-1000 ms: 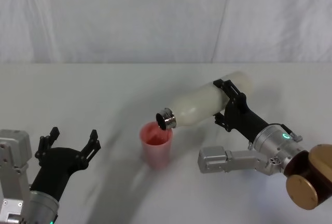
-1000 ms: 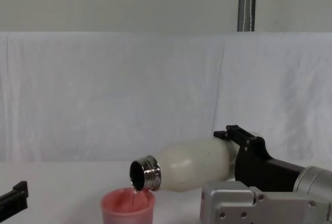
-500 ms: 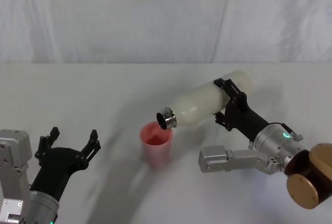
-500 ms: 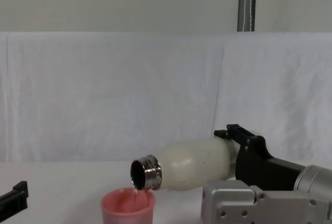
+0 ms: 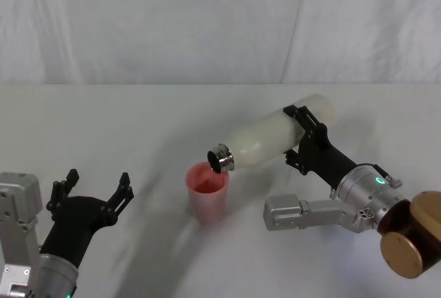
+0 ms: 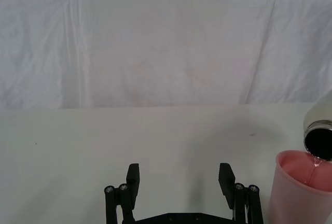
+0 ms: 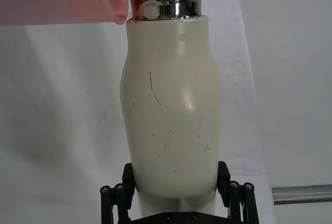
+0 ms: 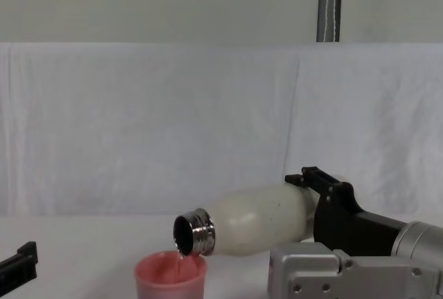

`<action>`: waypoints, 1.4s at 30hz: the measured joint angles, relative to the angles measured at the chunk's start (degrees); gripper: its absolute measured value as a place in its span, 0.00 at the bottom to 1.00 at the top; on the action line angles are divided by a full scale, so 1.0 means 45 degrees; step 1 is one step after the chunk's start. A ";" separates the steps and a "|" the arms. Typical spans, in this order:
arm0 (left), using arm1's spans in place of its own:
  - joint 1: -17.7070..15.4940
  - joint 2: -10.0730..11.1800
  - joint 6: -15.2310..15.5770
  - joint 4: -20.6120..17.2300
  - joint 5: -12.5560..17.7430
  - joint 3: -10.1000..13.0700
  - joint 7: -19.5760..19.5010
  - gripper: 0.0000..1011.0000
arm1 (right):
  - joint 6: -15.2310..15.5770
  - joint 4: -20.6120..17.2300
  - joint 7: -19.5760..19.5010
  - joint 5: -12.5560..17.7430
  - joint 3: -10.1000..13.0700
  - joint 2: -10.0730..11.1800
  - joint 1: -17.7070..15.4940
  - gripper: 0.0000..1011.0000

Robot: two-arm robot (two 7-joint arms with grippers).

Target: Grasp the thermos with one hand and pour water into the cup lid.

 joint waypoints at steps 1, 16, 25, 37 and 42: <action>0.0000 0.0000 0.0000 0.0000 -0.0001 0.0000 0.0001 0.99 | 0.0001 0.0000 0.0001 -0.0007 -0.0008 -0.0002 -0.0002 0.95; 0.0000 0.0000 0.0000 0.0000 0.0000 0.0001 0.0000 0.99 | 0.0032 -0.0023 -0.0009 -0.0021 -0.0014 0.0003 -0.0064 0.95; 0.0000 0.0000 0.0000 0.0000 -0.0001 0.0000 0.0000 0.99 | -0.0051 -0.0095 0.0192 0.0430 0.0188 -0.0047 -0.0151 0.95; -0.0001 0.0000 0.0000 0.0000 0.0000 0.0000 0.0000 0.99 | -0.0296 -0.0762 0.1128 0.2044 0.0880 -0.0226 -0.0576 0.95; -0.0001 0.0000 0.0000 0.0000 0.0000 0.0000 0.0000 0.99 | -0.0392 -0.1301 0.2065 0.3693 0.1571 -0.0410 -0.0973 0.95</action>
